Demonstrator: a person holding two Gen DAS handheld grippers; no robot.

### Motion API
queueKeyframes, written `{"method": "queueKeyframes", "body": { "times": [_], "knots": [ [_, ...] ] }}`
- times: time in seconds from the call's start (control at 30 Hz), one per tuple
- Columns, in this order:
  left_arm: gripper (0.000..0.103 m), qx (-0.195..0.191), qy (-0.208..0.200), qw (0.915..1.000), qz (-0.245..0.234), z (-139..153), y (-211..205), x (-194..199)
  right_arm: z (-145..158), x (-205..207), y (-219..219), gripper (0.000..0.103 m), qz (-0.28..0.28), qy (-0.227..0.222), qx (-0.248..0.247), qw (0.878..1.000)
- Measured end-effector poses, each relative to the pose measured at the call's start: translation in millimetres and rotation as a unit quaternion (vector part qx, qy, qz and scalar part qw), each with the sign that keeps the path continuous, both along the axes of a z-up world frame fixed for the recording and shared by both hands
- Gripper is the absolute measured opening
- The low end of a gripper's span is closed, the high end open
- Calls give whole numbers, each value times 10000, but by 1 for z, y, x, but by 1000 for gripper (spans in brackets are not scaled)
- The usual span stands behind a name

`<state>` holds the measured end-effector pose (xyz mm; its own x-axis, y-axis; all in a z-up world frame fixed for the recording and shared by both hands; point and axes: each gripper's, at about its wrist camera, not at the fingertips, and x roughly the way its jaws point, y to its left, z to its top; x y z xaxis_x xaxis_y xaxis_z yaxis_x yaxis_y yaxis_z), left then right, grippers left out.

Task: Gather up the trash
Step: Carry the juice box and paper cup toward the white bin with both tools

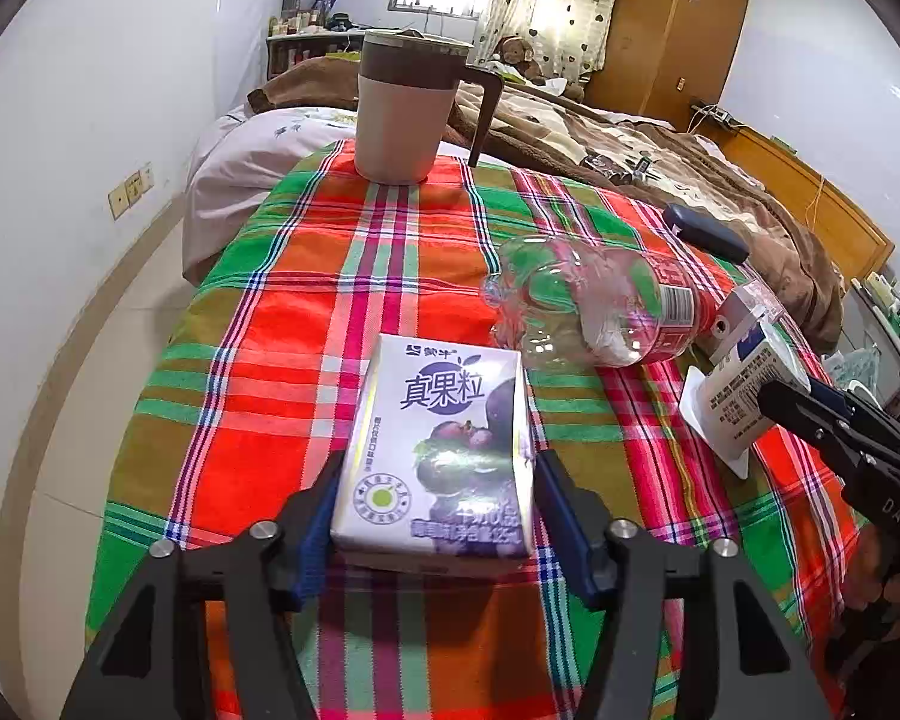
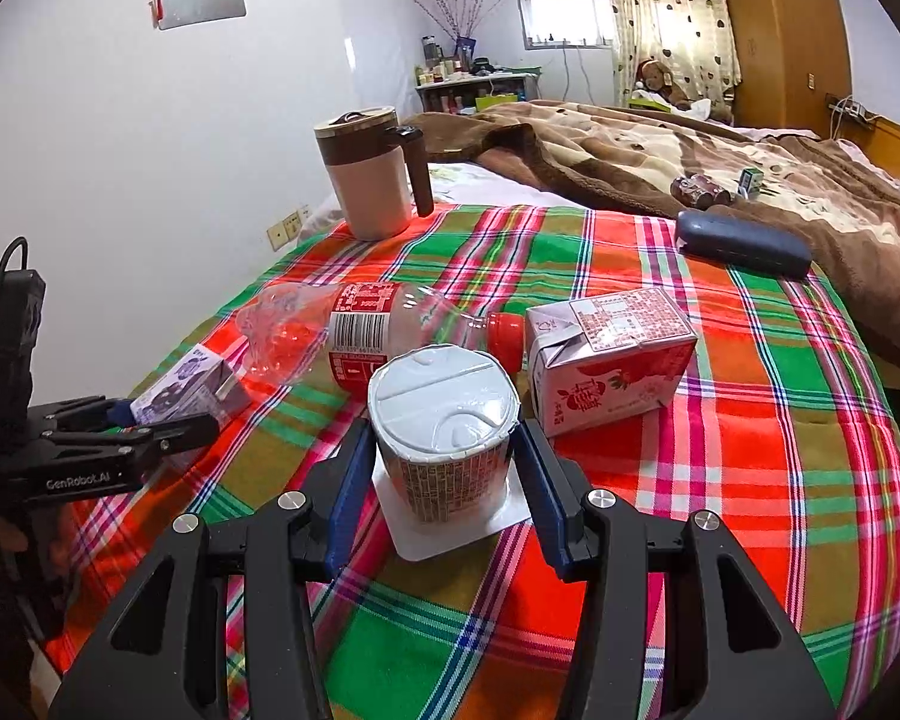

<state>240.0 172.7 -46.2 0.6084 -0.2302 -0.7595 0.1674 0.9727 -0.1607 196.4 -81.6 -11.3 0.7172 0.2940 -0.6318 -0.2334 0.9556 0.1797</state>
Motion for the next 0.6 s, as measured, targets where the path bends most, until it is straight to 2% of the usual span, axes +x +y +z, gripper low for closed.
{"method": "queueKeyframes", "body": {
  "times": [0.27, 0.6],
  "knots": [
    [55, 93, -70, 9999, 103, 4, -9, -9, 1, -4, -7, 50, -39, 21, 46, 10000],
    [55, 44, -279, 9996, 42, 21, -27, -40, 7, -11, -14, 50, -71, -41, 106, 9999]
  ]
}}
